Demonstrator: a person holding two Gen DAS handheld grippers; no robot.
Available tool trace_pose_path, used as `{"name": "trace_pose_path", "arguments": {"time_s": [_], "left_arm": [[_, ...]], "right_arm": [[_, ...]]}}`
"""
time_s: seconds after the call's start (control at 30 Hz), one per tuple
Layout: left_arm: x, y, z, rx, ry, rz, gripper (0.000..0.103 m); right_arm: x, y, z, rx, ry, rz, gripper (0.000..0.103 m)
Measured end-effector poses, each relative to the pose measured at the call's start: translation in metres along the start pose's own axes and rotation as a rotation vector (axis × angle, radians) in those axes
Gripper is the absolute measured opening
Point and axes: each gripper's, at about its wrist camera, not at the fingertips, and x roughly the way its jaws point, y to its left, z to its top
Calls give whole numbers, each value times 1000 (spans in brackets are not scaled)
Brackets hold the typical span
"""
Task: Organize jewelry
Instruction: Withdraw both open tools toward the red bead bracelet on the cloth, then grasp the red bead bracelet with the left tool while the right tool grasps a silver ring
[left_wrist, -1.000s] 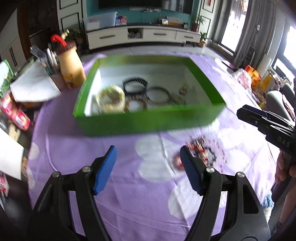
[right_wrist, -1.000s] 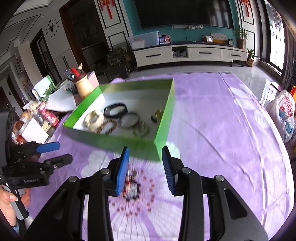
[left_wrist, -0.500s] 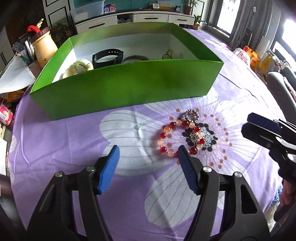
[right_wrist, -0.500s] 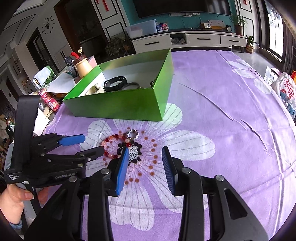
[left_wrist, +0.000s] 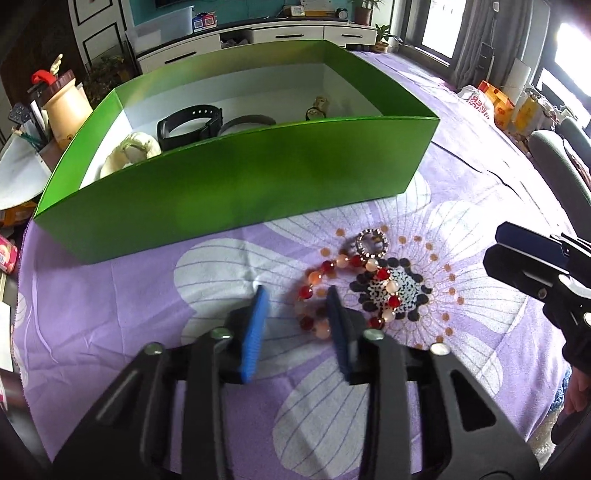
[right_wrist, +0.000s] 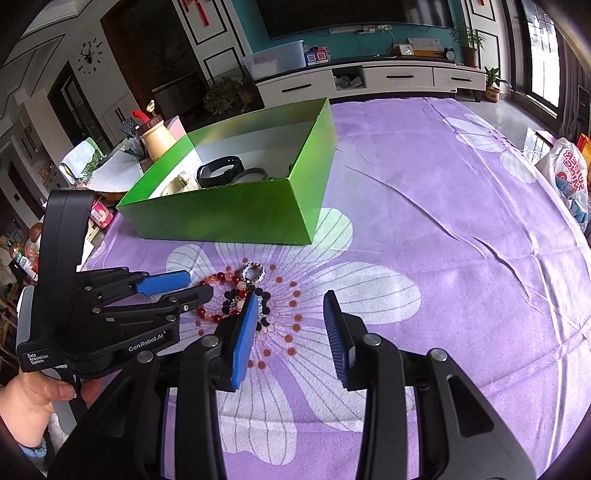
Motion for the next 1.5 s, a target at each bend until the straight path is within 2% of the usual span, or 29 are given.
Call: {"name": "trace_pose_path", "arguments": {"time_s": [0.1, 0.17, 0.37, 0.67, 0.7, 1.03, 1.07, 1.17, 1.4, 1.5], "left_arm": [[-2, -5, -1, 16, -7, -4, 10], [-3, -6, -3, 17, -13, -4, 9], [-8, 6, -11, -23, -10, -5, 8], [-26, 62, -33, -141, -15, 42, 8], [-28, 67, -36, -153, -12, 44, 8], [-33, 96, -54, -218, -6, 55, 8], [-33, 96, -53, -214, -7, 57, 8], [-33, 95, -56, -205, -10, 57, 8], [-31, 96, -55, -183, -20, 47, 8], [-32, 98, -55, -208, -22, 36, 8]], "right_arm": [[2, 2, -1, -5, 6, 2, 37], [3, 4, -2, -11, 10, 4, 37], [10, 8, -2, -19, 25, 5, 37], [30, 23, -1, -58, 55, 12, 39], [34, 25, 0, -62, 57, 7, 42], [77, 54, 15, -176, 68, -94, 42], [78, 56, 16, -187, 68, -104, 40], [80, 61, 15, -227, 60, -141, 22], [73, 54, 12, -187, 55, -116, 21], [60, 52, 9, -173, 26, -106, 21]]}}
